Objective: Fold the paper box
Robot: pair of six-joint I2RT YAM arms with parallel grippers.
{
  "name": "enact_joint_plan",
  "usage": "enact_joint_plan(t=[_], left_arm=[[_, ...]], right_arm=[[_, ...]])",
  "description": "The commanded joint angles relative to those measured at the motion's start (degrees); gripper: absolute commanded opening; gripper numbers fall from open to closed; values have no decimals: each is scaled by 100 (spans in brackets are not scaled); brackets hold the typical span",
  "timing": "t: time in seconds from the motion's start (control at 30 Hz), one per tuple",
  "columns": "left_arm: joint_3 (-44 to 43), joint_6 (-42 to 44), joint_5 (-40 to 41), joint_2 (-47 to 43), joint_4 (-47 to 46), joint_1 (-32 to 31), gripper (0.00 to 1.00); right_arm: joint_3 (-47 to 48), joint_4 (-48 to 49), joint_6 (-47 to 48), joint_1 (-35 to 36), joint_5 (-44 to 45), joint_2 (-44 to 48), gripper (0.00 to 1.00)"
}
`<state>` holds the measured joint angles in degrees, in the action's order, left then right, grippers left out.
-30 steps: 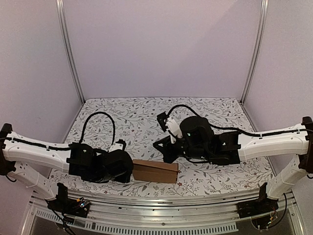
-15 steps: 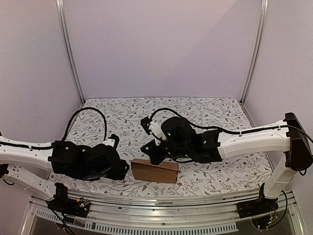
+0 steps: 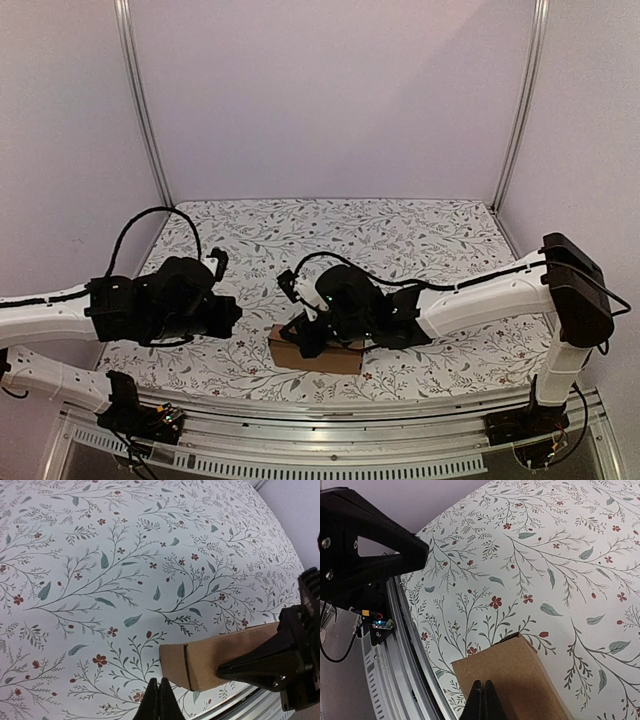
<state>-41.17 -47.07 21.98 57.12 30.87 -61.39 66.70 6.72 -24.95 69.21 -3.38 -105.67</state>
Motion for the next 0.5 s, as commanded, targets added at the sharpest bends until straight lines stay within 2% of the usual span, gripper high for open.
enact_joint_plan(t=[0.0,0.27,0.47], left_arm=[[40,591,-731,205,-940,258,0],[-67,867,-1794,976,-1830,497,0],[67,773,-2136,1205,-2095,573,0]], right_arm=[[-450,303,-284,-6,-103,-261,0],[-616,280,-223,-1,84,-6,0],[-564,92,-76,-2,219,486,0]])
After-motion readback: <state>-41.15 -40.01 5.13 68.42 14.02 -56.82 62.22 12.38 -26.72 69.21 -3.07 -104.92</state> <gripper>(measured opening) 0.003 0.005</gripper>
